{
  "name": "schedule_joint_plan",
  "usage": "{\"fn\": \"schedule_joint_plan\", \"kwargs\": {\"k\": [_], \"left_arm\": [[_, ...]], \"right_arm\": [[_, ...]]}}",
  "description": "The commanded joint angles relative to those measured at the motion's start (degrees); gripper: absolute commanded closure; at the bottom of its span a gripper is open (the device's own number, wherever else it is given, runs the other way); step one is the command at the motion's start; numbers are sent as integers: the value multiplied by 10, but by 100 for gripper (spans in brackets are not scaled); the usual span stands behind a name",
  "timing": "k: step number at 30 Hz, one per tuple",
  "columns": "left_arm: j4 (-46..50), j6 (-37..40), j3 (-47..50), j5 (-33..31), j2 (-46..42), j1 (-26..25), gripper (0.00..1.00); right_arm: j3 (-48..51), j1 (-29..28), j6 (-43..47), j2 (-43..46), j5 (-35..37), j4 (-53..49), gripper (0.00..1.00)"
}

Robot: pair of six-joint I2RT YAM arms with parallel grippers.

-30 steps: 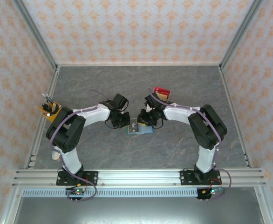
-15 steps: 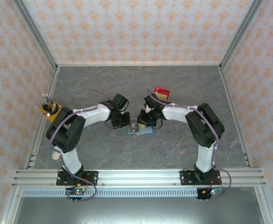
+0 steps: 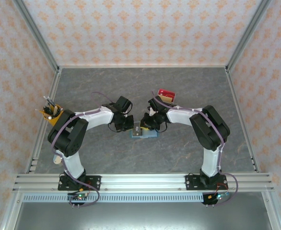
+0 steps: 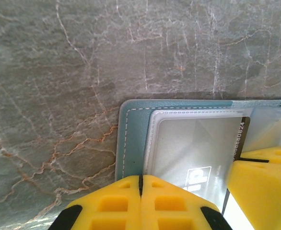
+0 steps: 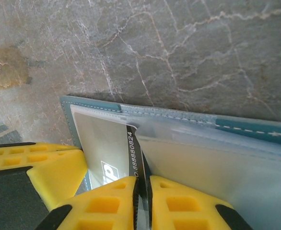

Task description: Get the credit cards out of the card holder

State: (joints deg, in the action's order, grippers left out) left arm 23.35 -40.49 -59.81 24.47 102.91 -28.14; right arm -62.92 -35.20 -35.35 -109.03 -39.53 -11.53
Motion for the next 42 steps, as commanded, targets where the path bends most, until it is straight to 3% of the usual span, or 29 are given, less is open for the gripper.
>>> {"fn": "schedule_joint_plan", "kwargs": {"k": [1,9,20,23,30,36,42], "left_arm": [[30,5,6,-32,26,-4,98],[21,3,10,-24,27,-4,99],[25,-2,15,-42,28,-4,100],[22,-2,13,-38,30,-4,100],[19,-4,15,-33,34,-3,100],[27,-1,13,-40,25,-4,100],[46,3,4,-46,4,-4,94]], "right_arm": [[-7,-4,-2,-13,-23,7,85],[-5,-4,7,-11,-46,19,85],[-3,-4,18,-29,10,-30,82],[3,-4,15,-35,-10,-14,82],[12,-4,5,-19,-55,28,91],[4,-4,20,12,-21,-14,100],[19,5,28,51,20,-47,100]]}}
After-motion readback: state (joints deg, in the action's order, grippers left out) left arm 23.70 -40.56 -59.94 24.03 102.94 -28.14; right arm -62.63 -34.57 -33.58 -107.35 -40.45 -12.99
